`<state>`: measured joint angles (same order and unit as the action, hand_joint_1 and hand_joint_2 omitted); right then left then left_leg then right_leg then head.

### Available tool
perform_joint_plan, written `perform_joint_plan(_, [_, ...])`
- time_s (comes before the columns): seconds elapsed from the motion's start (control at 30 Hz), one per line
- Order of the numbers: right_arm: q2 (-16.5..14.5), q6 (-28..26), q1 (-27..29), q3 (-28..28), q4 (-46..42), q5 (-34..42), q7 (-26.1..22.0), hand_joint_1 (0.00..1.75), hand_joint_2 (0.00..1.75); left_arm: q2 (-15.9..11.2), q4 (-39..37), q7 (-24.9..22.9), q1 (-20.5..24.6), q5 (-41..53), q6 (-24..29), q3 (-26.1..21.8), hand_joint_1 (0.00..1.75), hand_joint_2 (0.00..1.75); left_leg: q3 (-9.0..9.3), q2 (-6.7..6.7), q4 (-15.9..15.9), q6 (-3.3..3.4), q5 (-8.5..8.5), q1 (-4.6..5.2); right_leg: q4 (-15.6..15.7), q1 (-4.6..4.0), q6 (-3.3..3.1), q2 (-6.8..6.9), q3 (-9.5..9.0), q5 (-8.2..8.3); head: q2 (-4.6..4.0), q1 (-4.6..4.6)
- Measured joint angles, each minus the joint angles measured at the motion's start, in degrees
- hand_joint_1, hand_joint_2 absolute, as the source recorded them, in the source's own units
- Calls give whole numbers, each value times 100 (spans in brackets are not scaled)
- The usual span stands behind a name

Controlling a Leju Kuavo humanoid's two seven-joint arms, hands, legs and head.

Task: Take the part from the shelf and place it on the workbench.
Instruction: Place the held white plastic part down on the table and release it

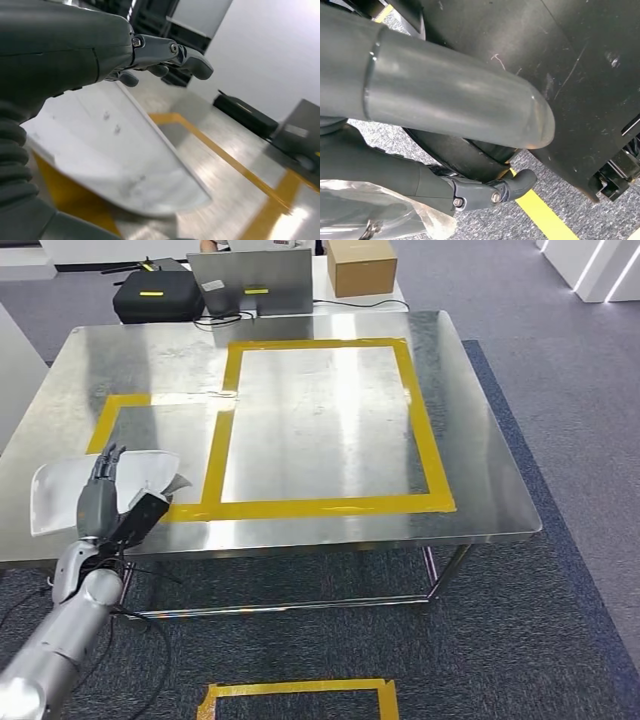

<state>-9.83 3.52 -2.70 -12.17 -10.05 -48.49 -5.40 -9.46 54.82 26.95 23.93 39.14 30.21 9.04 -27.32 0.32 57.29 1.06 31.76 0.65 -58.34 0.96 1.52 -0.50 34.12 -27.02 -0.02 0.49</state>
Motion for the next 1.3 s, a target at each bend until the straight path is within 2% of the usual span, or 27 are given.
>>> perform_joint_plan(0.07, [-3, -8, 3, -16, 0, 8, 17, 0, 0, 176, 676, 193, -437, -425, -159, 5, 0, 0, 26, 20, -76, 51, -68, -12, 24, -4, 50, -6, -1, 6, 0, 1])
perform_joint_plan(0.1, [-4, -11, 8, -30, 0, 15, 24, 0, 0, 278, 1036, 305, -676, -643, -233, 13, 0, 0, 48, 36, -138, 84, -117, -29, -33, -14, 73, -7, 32, -60, 0, 5])
perform_joint_plan(0.17, [-2, -20, 16, -54, 0, 27, 29, 0, 0, 487, 1691, 494, -1153, -997, -358, 48, 0, 0, 76, 70, -230, 135, -189, -63, -487, -31, 100, 0, 242, -364, 0, 15])
perform_joint_plan(0.23, [-1, -34, 14, -68, -1, 39, 28, 0, 0, 679, 2230, 639, -1590, -1272, -468, 120, 0, 0, 63, 80, -236, 154, -198, -68, -1210, -29, 128, 8, 537, -672, 0, 22])
perform_joint_plan(0.27, [-1, -40, 12, -80, -2, 44, 30, 0, 0, 768, 2489, 721, -1798, -1407, -521, 173, 0, 0, 62, 86, -229, 152, -192, -71, -1431, -24, 145, 13, 619, -711, 0, 24])
perform_joint_plan(0.3, [-1, -46, 13, -97, -2, 48, 32, 0, 0, 856, 2739, 810, -1997, -1536, -573, 238, 0, 0, 62, 88, -218, 144, -182, -79, -1442, -14, 163, 24, 603, -638, 0, 25])
perform_joint_plan(0.33, [-1, -49, 15, -117, -2, 48, 36, 0, 0, 934, 2968, 901, -2178, -1652, -620, 306, 0, 0, 63, 84, -197, 130, -166, -91, -1222, -1, 178, 37, 477, -467, 0, 25])
perform_joint_plan(0.4, [-2, -53, 37, -154, -2, 49, 40, 0, 0, 1068, 3397, 1079, -2494, -1852, -705, 471, 0, 0, 39, 66, -121, 69, -105, -106, -511, 24, 205, 57, 68, -165, 0, 34])
perform_joint_plan(0.43, [-3, -56, 52, -170, -1, 51, 37, 0, 0, 1120, 3580, 1151, -2629, -1929, -733, 561, 0, 0, 16, 54, -74, 35, -76, -100, -262, 26, 200, 54, -82, -102, 0, 42])
perform_joint_plan(0.47, [-4, -62, 67, -183, -1, 54, 30, 0, 0, 1163, 3757, 1211, -2755, -1989, -746, 658, 0, 0, -12, 46, -21, 7, -56, -89, -133, 26, 182, 47, -163, -122, 0, 43])
perform_joint_plan(0.57, [-5, -79, 88, -203, 0, 61, 4, 0, 0, 1240, 4145, 1299, -3055, -2094, -717, 933, 0, 0, -77, 38, 83, -46, -21, -77, -95, 28, 51, 23, -144, -201, 0, 26])
perform_joint_plan(0.6, [-5, -85, 89, -206, 0, 61, 0, 0, 0, 1254, 4240, 1312, -3128, -2110, -691, 1008, 0, 0, -109, 34, 152, -70, 51, -81, -91, 32, 7, 22, -129, -198, 0, 19])
perform_joint_plan(0.67, [-5, -96, 90, -219, 0, 58, -8, 0, 0, 1268, 4386, 1327, -3244, -2102, -603, 1141, 0, 0, -271, 24, 580, -119, 387, -91, -79, 40, -63, 37, -92, -163, 0, 5])
perform_joint_plan(0.73, [-5, -104, 91, -236, 0, 52, -4, 0, 0, 1270, 4471, 1332, -3336, -2098, -492, 1261, 0, 0, -551, 21, 1318, -139, 793, -94, -81, 19, -115, 53, -28, -118, 0, -1])
perform_joint_plan(0.77, [-5, -108, 91, -243, 0, 49, 2, 0, 0, 1270, 4497, 1333, -3380, -2125, -434, 1315, 0, 0, -637, 21, 1576, -135, 881, -94, -82, 4, -132, 59, 10, -89, 0, -1])
perform_joint_plan(0.8, [-5, -111, 90, -249, 0, 44, 9, 0, 0, 1270, 4520, 1333, -3419, -2176, -380, 1368, 0, 0, -636, 20, 1638, -118, 848, -93, -83, -12, -143, 61, 47, -58, 0, 0])
perform_joint_plan(0.83, [-5, -113, 90, -255, 0, 37, 17, 0, 0, 1271, 4539, 1333, -3448, -2236, -330, 1418, 0, 0, -528, 20, 1468, -88, 705, -90, -83, -29, -146, 61, 81, -24, 0, 0])
perform_joint_plan(0.9, [-7, -113, 90, -274, 0, 17, 30, 0, 0, 1276, 4580, 1333, -3475, -2356, -268, 1505, 0, 0, -101, 18, 675, 18, 348, -62, -82, -59, -141, 57, 144, 51, 0, 3])
perform_joint_plan(0.97, [-11, -113, 94, -287, 0, -13, 40, 0, 0, 1281, 4605, 1333, -3485, -2490, -242, 1566, 0, 0, 200, 21, 59, 79, 156, -22, -70, -70, -98, 60, 187, 138, 0, 5])
perform_joint_plan(1.0, [-14, -113, 95, -289, 0, -32, 46, 0, 0, 1281, 4611, 1333, -3492, -2566, -233, 1586, 0, 0, 232, 22, -52, 85, 134, -4, -56, -63, -62, 65, 200, 187, 0, 1])
perform_joint_plan(1.07, [-11, -114, 93, -291, 0, -65, 56, 0, 0, 1281, 4615, 1334, -3513, -2681, -222, 1611, 0, 0, 181, 27, -102, 92, 19, 0, -10, -47, 18, 71, 210, 277, 0, -9])
perform_joint_plan(1.1, [-8, -115, 93, -293, 0, -76, 60, 0, 0, 1281, 4617, 1334, -3519, -2731, -224, 1617, 0, 0, 145, 34, -137, 115, -55, -13, -22, -46, 49, 66, 238, 238, 0, -9])
perform_joint_plan(1.13, [-4, -116, 92, -294, -1, -87, 60, 0, 0, 1283, 4620, 1335, -3524, -2778, -230, 1624, 0, 0, 93, 44, -173, 147, -137, -29, -115, -47, 77, 58, 292, 94, 0, 0])
perform_joint_plan(1.17, [0, -117, 89, -296, -1, -98, 60, 0, 0, 1285, 4621, 1335, -3530, -2828, -240, 1630, 0, 0, 25, 54, -201, 172, -220, -45, -320, -47, 99, 51, 369, -142, 0, 9])
perform_joint_plan(1.23, [4, -118, 77, -298, -2, -120, 60, 0, 0, 1284, 4621, 1335, -3545, -2899, -259, 1637, 0, 0, -140, 67, -195, 198, -345, -36, -992, -40, 143, 45, 537, -680, 0, 26])
perform_joint_plan(1.27, [8, -118, 74, -299, -2, -128, 60, 0, 0, 1283, 4620, 1335, -3553, -2919, -266, 1639, 0, 0, -228, 71, -185, 193, -409, -32, -1307, -37, 163, 46, 569, -810, 0, 28])
perform_joint_plan(1.3, [10, -118, 73, -299, -2, -134, 61, 0, 0, 1282, 4620, 1335, -3559, -2937, -269, 1641, 0, 0, -315, 75, -172, 187, -470, -29, -1486, -35, 180, 47, 532, -812, 0, 27])
